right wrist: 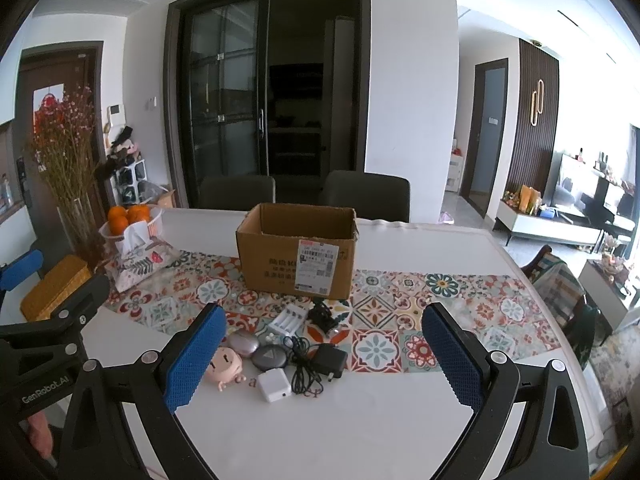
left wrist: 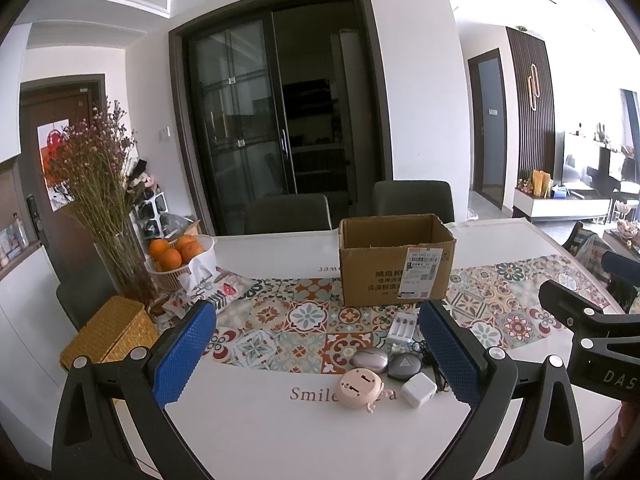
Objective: Organize rigid objects
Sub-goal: 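Move the left tool to the pink figurine while the right tool approaches the white charger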
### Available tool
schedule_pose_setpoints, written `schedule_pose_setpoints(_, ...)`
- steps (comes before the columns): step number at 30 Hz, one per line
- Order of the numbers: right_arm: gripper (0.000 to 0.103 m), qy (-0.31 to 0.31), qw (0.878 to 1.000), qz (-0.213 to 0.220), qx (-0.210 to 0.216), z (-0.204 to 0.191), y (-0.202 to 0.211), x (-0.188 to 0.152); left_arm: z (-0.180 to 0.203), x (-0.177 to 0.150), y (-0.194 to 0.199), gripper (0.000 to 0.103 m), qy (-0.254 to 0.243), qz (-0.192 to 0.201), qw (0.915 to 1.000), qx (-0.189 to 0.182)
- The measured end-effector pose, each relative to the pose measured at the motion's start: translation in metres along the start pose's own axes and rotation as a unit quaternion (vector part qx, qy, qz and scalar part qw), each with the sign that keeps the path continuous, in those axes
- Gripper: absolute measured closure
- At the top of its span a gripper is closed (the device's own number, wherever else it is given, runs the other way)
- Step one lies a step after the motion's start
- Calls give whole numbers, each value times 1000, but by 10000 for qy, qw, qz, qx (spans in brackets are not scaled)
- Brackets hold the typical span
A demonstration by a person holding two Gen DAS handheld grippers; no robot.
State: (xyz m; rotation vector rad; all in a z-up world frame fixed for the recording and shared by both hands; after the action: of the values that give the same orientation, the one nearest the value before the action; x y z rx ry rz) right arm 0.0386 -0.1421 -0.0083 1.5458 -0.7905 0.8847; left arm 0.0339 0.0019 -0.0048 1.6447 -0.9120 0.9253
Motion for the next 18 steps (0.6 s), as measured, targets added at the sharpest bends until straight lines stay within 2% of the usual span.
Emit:
schedule_pose_setpoints(5,4,3,9999,-97,48,1,-8,-5,3,-8,-9,0,-45,-127,9999,-49)
schedule_pose_setpoints(13,4,31,9988,-457,187,-2,-41,-25,9,-36,-43,0,-262,-713,9971,-76)
schedule_pose_setpoints(18,4,84,9968,-765,234,-8,-66,-40,10,-53,-64,0,-397,-904,9950,-165)
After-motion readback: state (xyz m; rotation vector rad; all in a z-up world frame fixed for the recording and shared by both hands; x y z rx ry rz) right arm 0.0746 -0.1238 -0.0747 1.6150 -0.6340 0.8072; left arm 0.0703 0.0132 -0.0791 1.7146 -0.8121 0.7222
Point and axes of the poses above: each gripper's, at about its wrist camera, not at the fingertips, and y roughly against the way its jaws point, z to its right, x to its top, the point moved 4 cm from there along -y, roughly the way its jaws point, and after that the axes turned 13 degrees about x, right-handed, at the moved point
